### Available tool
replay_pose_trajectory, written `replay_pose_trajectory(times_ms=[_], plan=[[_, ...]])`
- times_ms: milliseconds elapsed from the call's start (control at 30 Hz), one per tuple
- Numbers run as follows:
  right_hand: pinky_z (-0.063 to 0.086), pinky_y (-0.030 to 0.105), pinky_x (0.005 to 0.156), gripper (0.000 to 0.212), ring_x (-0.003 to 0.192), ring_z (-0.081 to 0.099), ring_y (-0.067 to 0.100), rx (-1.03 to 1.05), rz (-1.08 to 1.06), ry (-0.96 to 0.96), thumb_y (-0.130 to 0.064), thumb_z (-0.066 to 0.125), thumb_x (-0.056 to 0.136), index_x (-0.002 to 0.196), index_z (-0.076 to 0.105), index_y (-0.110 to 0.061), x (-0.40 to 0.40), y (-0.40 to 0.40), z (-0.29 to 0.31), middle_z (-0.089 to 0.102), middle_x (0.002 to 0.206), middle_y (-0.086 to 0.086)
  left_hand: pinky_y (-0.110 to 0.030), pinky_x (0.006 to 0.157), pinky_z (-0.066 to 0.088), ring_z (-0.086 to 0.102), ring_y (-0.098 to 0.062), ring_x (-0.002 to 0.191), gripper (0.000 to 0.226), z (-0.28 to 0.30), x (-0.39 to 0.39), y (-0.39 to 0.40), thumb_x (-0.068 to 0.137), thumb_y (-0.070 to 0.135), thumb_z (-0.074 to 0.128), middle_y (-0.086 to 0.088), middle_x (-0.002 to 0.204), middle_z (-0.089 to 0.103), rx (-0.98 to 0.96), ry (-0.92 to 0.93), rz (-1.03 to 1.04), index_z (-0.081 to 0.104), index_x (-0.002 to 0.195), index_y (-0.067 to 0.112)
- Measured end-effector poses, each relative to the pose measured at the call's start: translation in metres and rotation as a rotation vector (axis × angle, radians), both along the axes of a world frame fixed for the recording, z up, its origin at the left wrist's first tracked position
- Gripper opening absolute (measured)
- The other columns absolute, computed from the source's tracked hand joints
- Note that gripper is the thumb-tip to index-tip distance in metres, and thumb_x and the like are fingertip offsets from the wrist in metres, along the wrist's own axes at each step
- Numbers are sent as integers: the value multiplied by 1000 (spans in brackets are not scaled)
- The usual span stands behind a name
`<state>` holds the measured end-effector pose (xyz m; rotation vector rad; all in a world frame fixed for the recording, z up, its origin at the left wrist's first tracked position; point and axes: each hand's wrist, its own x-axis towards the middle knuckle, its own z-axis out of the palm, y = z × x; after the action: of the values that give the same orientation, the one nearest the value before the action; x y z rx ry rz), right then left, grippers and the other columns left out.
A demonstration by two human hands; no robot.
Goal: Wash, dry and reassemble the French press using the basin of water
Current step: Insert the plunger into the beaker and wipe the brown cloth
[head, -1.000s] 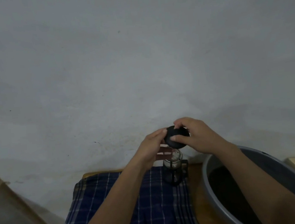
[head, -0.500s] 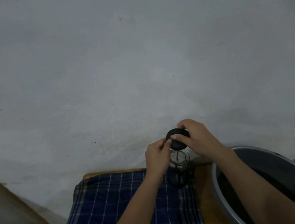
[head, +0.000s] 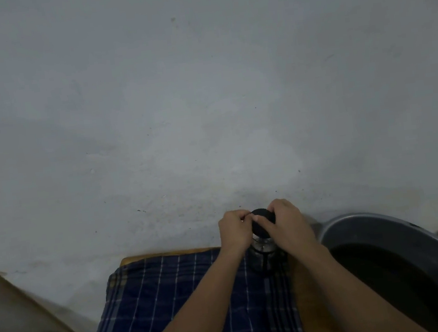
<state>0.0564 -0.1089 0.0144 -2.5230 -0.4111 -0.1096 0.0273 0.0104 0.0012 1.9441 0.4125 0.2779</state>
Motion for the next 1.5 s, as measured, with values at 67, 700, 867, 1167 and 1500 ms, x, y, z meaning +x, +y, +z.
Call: replay_pose_trajectory(times_ms=[67, 700, 867, 1167, 1500], plan=[[41, 30, 65, 34, 80, 52, 18, -20, -37, 31, -48, 54, 90, 90, 49, -15, -2, 3, -5, 49, 93, 1, -10, 47, 38, 46, 0, 52, 28, -5, 4, 1, 94, 0, 50, 0, 62, 61, 107, 17, -26, 76, 83, -2], [53, 24, 85, 14, 96, 62, 6, 386, 114, 175, -21, 57, 94, 107, 61, -18, -103, -48, 3, 64, 105, -4, -14, 64, 38, 53, -7, 72, 16, -23, -68, -18, 97, 17, 52, -4, 88, 65, 258, -13, 99, 66, 95, 9], [57, 25, 76, 8, 77, 67, 3, 296, 172, 406, -17, 60, 92, 88, 66, -19, -181, -130, -1, 70, 82, 0, -19, 66, 50, 62, -8, 71, 16, -40, -134, -66, 96, 26, 55, 5, 77, 65, 41, 226, -172, 62, 82, 22], [53, 29, 83, 10, 86, 66, 15, 171, -147, 470, -13, 67, 87, 81, 64, -20, -234, -243, -89, 69, 85, 0, -20, 84, 54, 57, -1, 88, 10, -79, -205, -168, 88, 31, 64, 8, 97, 62, -194, 533, -279, 55, 91, 33], [41, 22, 85, 21, 109, 58, 23, 104, -132, 528, -16, 57, 92, 112, 63, -14, -249, -277, -132, 59, 113, 4, -28, 87, 52, 57, -17, 105, 45, -96, -228, -252, 90, 21, 62, -2, 123, 58, -124, 600, -228, 47, 132, 19]])
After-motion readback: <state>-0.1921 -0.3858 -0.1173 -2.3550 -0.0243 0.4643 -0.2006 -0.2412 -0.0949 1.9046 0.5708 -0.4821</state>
